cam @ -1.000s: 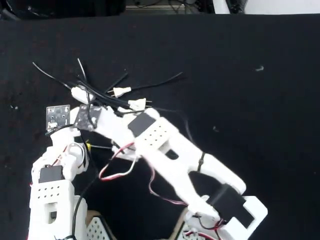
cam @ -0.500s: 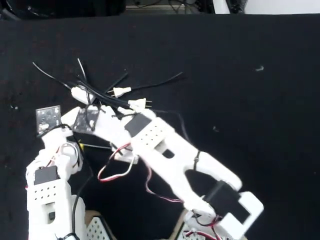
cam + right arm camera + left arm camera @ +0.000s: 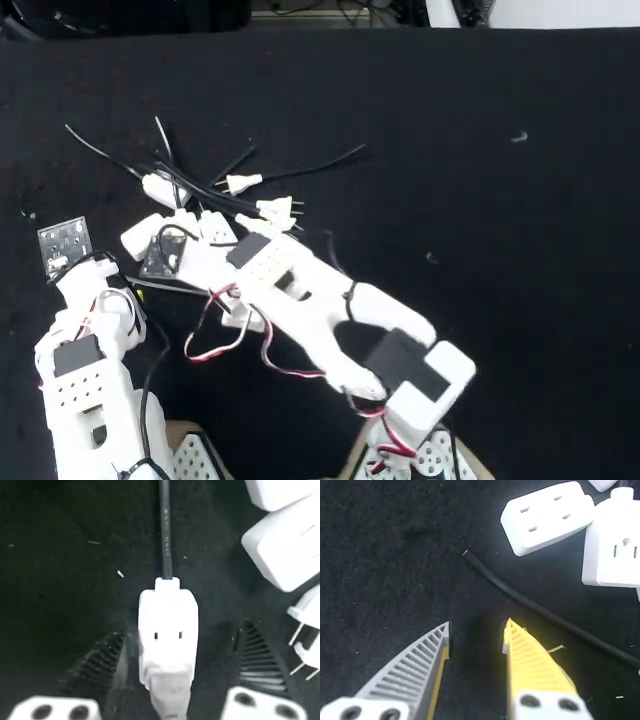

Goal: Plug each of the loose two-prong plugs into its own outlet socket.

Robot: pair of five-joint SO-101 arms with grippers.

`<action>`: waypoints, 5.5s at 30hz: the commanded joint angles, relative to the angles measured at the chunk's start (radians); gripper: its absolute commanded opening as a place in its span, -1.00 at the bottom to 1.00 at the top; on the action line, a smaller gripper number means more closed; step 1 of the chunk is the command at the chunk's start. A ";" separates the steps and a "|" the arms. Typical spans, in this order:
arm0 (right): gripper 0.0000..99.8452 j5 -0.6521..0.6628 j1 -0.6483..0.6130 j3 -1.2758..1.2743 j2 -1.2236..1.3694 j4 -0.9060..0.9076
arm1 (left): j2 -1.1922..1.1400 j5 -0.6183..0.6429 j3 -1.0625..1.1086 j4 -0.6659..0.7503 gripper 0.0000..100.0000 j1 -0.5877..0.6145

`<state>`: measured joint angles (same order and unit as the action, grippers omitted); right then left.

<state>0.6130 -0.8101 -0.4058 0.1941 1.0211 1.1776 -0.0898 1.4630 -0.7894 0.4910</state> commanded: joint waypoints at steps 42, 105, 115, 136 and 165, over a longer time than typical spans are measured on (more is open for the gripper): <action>-0.98 -0.241 1.162 0.819 0.189 0.118 | 0.009 0.012 -0.045 0.041 -0.64 0.004; -0.34 -0.434 0.732 2.075 0.372 0.746 | 0.009 0.012 -0.022 0.081 -0.64 0.004; -0.34 -0.508 0.583 1.782 0.056 0.747 | 0.009 0.012 -0.022 0.081 -0.64 0.005; -0.34 -0.517 0.178 0.532 -0.260 0.423 | 0.009 0.012 -0.022 0.081 -0.64 0.005; -0.34 -0.723 0.227 -0.213 -0.236 -0.652 | 0.009 0.012 -0.022 0.084 -0.64 0.004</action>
<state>-0.0713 -0.6030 -0.6268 -0.0054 0.4304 1.1776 -0.0898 1.4630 -0.7250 0.4910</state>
